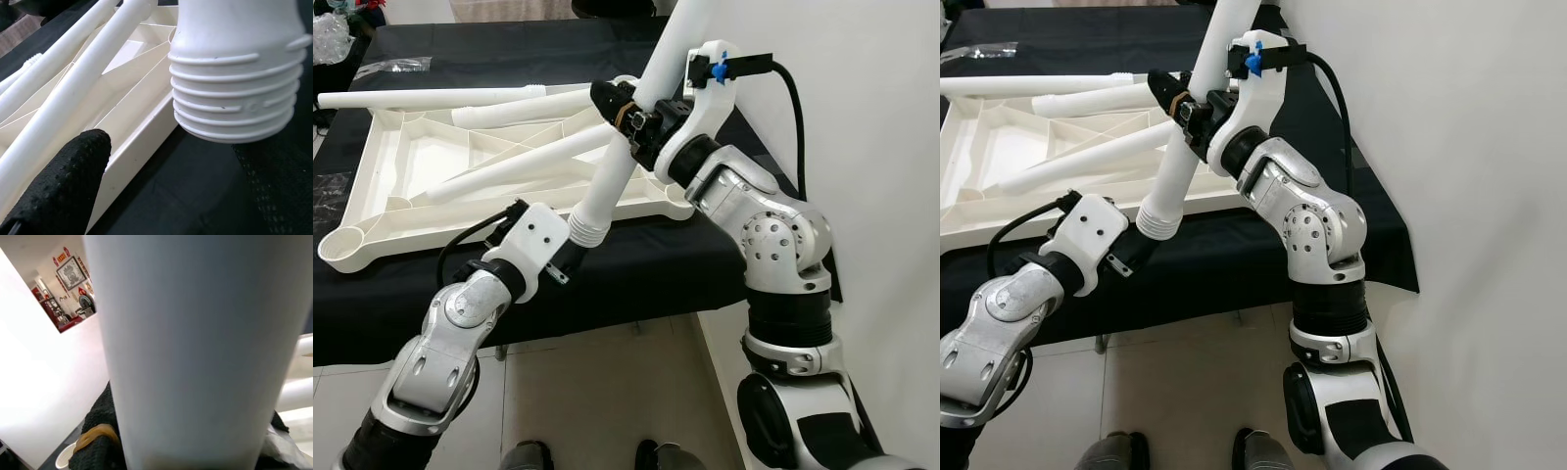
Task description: Building children table
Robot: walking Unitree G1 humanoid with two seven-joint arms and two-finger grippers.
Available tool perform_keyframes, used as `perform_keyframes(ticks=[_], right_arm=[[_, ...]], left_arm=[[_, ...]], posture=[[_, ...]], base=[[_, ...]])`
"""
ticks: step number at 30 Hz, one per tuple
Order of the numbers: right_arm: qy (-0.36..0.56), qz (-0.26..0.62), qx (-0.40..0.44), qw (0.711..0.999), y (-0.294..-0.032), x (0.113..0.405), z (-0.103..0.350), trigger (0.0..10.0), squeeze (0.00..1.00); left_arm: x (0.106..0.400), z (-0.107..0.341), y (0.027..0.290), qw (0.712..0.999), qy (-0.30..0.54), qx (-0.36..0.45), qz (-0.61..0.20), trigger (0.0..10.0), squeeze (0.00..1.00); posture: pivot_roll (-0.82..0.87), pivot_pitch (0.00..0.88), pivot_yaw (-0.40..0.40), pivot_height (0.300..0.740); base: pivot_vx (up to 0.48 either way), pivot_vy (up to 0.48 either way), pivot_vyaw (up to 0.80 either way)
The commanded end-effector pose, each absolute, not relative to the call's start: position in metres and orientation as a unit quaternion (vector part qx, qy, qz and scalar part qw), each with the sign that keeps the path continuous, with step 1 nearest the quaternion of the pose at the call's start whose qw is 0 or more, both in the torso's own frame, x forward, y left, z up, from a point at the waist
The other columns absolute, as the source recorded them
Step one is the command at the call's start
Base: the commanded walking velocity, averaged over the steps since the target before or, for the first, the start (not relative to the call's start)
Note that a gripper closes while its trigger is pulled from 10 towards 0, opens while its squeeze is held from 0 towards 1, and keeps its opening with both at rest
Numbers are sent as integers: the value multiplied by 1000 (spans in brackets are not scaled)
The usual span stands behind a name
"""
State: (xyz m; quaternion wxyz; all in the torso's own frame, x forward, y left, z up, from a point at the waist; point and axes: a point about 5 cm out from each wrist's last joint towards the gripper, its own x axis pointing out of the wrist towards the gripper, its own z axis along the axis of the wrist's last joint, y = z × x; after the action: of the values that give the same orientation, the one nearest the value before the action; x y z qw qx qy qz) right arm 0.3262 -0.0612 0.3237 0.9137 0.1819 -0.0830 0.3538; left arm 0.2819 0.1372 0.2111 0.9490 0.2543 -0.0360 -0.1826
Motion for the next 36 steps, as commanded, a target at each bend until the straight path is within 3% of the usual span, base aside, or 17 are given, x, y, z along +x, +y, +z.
perform_keyframes(ticks=[1, 8, 13, 18, 22, 36], right_arm=[[-82, 374, 183, 905, -55, 320, 326, 10000, 0], [-79, 385, 177, 902, -50, 317, 326, 10000, 0], [-76, 389, 177, 901, -49, 316, 326, 10000, 0], [-74, 390, 172, 901, -49, 314, 324, 10000, 0], [-72, 391, 167, 902, -49, 313, 322, 10000, 0], [-66, 403, 170, 897, -43, 308, 321, 10000, 0]], left_arm=[[283, 218, 136, 952, -53, 240, -184, 10000, 0], [269, 206, 112, 933, -22, 209, -291, 10000, 0], [274, 208, 116, 938, -35, 220, -265, 10000, 0], [288, 220, 139, 951, -62, 236, -188, 10000, 0], [292, 222, 146, 954, -63, 237, -173, 10000, 0], [292, 219, 133, 953, -67, 223, -196, 10000, 0]], posture=[[18, 125, -42, 740], [15, 123, -43, 740], [15, 123, -43, 740], [11, 118, -41, 740], [9, 119, -38, 740], [4, 121, -33, 740]], base=[[0, 0, 0], [0, 0, 0], [0, 0, 0], [0, 0, 0], [0, 0, 0], [0, 0, 0]])
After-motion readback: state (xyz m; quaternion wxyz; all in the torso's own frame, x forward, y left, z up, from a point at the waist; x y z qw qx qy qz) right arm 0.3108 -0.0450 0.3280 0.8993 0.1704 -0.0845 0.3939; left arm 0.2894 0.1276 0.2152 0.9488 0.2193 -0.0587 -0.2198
